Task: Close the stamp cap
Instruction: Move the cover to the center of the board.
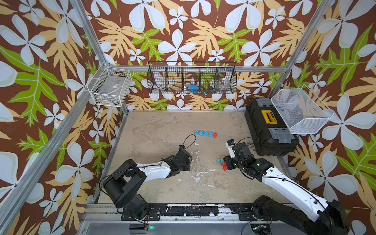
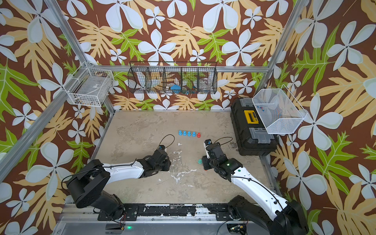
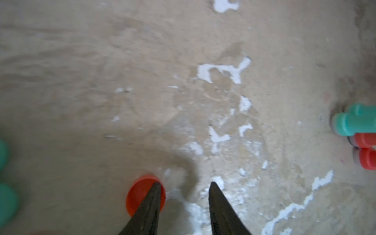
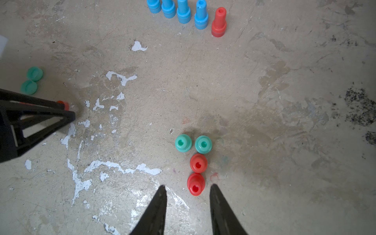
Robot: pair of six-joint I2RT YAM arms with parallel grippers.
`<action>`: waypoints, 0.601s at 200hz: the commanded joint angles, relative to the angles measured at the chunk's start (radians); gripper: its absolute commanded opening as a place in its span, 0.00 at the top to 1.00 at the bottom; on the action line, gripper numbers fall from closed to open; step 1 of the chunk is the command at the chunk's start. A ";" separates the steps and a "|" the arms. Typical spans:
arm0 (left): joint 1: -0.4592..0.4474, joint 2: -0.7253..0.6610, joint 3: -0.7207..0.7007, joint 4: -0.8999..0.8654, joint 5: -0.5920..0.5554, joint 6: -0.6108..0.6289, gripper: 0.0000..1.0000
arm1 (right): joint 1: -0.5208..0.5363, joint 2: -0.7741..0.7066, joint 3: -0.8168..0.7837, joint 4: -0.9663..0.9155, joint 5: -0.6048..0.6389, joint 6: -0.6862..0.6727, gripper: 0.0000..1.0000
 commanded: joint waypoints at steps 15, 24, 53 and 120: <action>-0.108 0.104 0.096 -0.031 0.010 -0.057 0.59 | 0.000 -0.009 -0.004 0.011 0.009 0.017 0.63; -0.121 0.122 0.117 -0.032 0.009 -0.061 0.59 | 0.000 -0.011 -0.007 0.011 0.009 0.017 0.63; -0.134 0.138 0.161 -0.047 -0.003 -0.059 0.59 | 0.000 -0.008 -0.011 0.013 0.021 0.022 0.63; -0.135 0.055 0.161 -0.086 -0.026 -0.048 0.59 | 0.003 0.070 -0.009 0.004 0.049 0.023 0.63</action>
